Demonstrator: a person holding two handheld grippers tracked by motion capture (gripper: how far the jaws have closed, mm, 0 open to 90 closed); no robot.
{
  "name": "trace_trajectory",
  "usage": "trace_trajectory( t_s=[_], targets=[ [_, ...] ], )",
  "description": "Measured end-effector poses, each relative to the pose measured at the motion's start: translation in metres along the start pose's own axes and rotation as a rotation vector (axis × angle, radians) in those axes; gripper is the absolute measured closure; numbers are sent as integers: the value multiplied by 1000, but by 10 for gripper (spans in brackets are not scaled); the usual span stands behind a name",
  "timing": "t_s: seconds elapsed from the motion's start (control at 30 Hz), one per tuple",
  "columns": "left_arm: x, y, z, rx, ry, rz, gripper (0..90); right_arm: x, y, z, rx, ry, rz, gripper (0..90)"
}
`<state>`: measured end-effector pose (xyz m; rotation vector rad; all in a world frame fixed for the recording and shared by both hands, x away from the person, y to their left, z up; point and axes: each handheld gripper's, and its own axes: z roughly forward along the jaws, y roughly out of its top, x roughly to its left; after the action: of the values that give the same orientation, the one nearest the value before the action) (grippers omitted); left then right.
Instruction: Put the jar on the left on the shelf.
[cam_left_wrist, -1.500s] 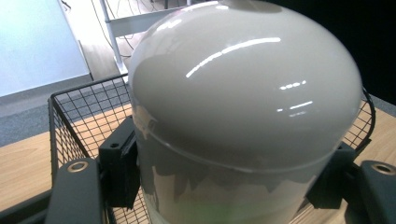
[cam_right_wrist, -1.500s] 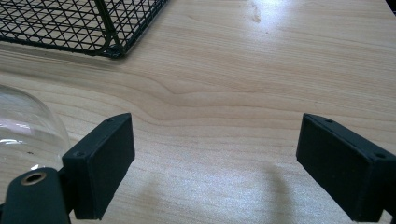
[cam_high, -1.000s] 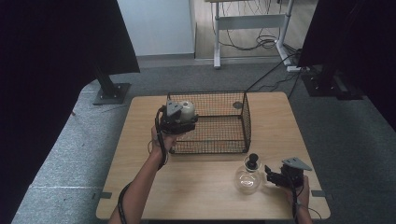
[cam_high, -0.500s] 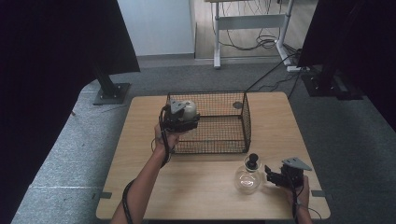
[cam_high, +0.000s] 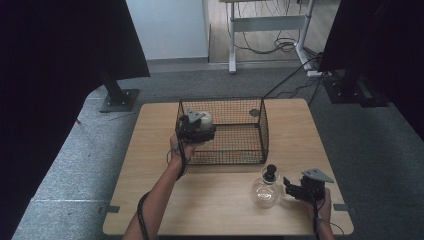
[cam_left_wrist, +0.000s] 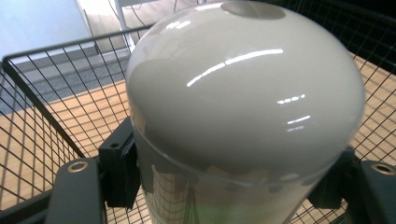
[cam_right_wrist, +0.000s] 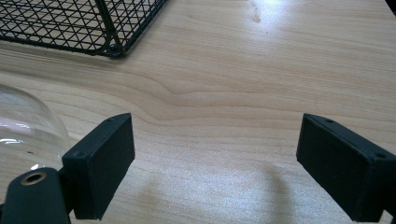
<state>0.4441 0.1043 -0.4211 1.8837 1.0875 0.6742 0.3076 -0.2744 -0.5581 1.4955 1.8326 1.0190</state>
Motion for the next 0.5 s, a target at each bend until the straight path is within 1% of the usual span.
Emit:
trace_trajectory(
  t_s=[0.5],
  targets=[
    [-1,-15,19,56,16,-15,273,0,0,0,0,1,-1,112]
  ],
)
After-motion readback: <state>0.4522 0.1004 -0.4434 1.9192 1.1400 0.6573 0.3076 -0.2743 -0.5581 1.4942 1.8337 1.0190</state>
